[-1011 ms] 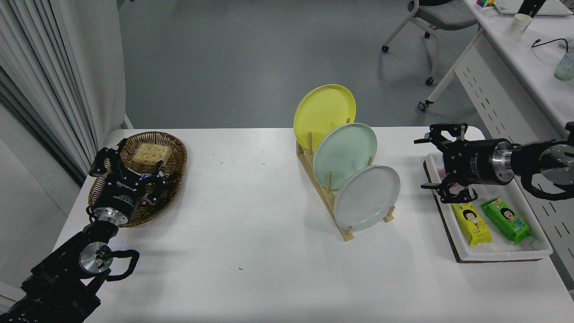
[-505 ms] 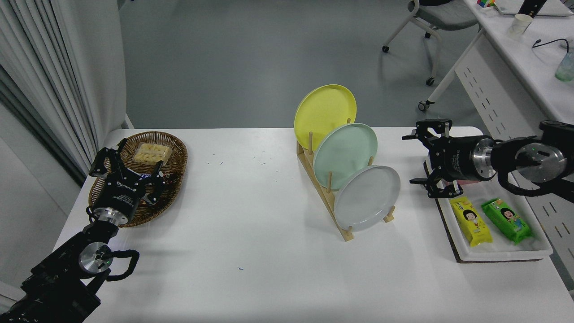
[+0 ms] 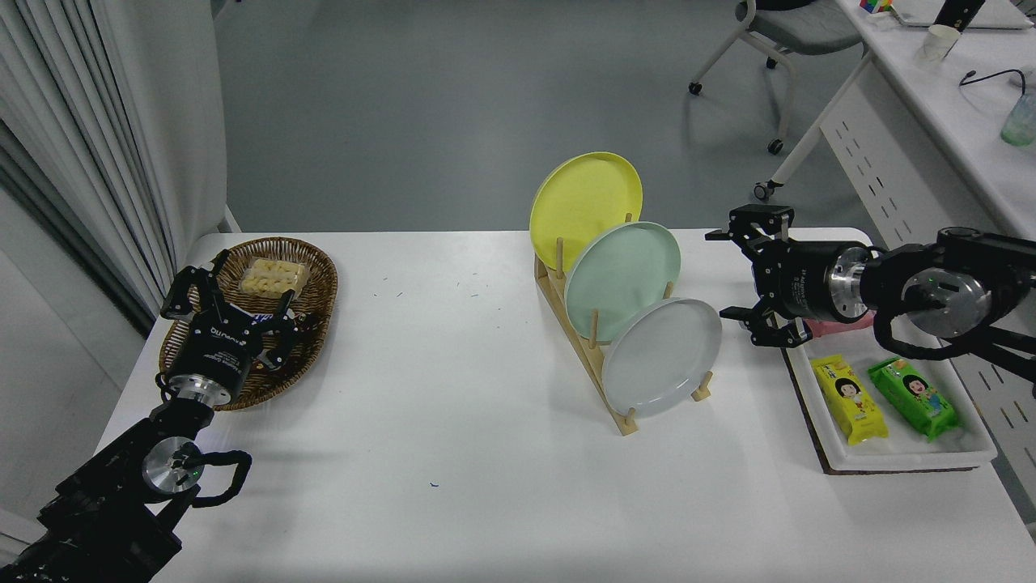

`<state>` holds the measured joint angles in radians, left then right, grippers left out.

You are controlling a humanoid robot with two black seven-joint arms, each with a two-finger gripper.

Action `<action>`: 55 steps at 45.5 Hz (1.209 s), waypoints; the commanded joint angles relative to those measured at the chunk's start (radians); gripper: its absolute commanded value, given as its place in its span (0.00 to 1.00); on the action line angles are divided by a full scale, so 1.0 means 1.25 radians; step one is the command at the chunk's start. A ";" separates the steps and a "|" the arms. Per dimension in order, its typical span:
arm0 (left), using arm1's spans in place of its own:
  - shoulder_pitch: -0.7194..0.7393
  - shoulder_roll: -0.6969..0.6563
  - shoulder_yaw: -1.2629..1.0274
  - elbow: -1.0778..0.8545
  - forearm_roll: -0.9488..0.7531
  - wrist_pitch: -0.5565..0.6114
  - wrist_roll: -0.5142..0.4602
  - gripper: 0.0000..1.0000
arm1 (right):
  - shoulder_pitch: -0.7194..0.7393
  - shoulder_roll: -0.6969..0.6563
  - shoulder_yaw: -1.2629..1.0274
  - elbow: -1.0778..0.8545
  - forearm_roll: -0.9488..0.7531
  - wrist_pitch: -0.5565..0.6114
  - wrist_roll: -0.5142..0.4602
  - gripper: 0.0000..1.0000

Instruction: Place the plate on the table

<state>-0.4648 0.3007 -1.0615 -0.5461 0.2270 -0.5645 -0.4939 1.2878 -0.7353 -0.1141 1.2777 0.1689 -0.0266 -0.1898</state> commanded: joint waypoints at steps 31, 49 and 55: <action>0.000 0.000 0.001 0.000 -0.001 0.000 0.000 0.98 | 0.062 0.057 -0.082 0.000 -0.003 -0.035 0.005 1.00; 0.000 0.000 0.000 0.000 -0.001 0.000 0.000 0.98 | 0.073 0.091 -0.121 0.001 0.008 -0.031 0.002 1.00; 0.000 0.000 0.001 0.000 0.000 0.000 0.000 0.98 | 0.063 0.097 -0.120 -0.002 0.087 -0.046 0.002 1.00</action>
<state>-0.4648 0.3007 -1.0614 -0.5461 0.2265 -0.5645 -0.4939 1.3719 -0.6347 -0.2469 1.2804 0.1832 -0.0664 -0.1857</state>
